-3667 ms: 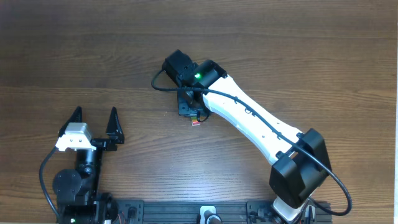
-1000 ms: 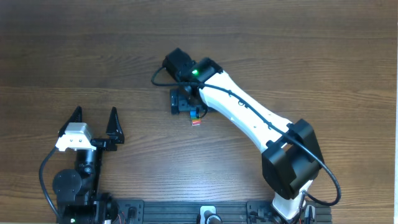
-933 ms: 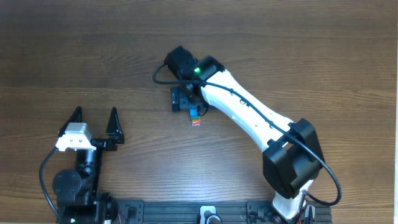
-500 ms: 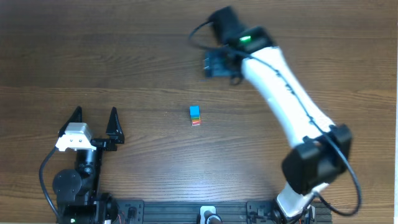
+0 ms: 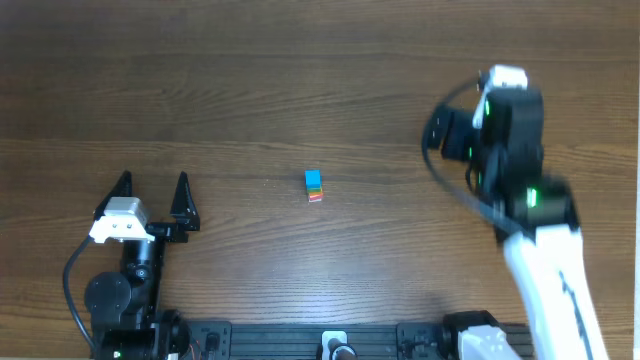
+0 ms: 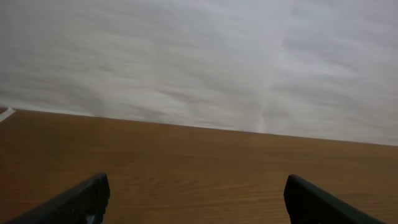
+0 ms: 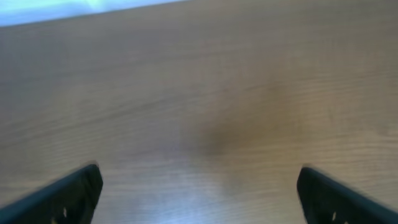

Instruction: Stack Cubes

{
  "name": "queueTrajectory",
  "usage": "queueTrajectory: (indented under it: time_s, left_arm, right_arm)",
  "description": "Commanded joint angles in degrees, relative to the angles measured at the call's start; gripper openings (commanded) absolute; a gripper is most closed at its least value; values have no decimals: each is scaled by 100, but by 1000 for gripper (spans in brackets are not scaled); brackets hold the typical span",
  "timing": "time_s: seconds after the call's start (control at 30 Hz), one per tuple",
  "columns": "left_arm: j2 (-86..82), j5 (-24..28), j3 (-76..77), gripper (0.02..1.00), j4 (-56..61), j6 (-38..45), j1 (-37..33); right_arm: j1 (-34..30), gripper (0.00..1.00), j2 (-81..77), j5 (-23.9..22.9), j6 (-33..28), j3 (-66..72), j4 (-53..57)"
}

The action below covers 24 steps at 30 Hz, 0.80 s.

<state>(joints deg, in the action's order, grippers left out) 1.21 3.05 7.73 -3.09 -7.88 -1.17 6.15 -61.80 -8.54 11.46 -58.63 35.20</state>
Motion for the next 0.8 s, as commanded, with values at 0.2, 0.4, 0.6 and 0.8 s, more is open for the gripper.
queueTrajectory:
  time_s: [0.2, 0.4, 0.6, 0.8]
  left_arm:
    - [-44, 44, -42, 906, 37, 98, -35]
    - [-44, 44, -42, 906, 37, 98, -35]
    - [-44, 44, -42, 906, 37, 98, -35]
    - [-44, 44, -42, 906, 37, 98, -35]
  right_arm:
    - [219, 991, 2927, 31, -195, 2855, -2055]
    - [208, 991, 4079, 33, -457, 4105, -3069]
    - [203, 993, 4666, 39, -1034, 4850, -3729]
    - [203, 993, 4920, 422, -1329, 5348, -3847]
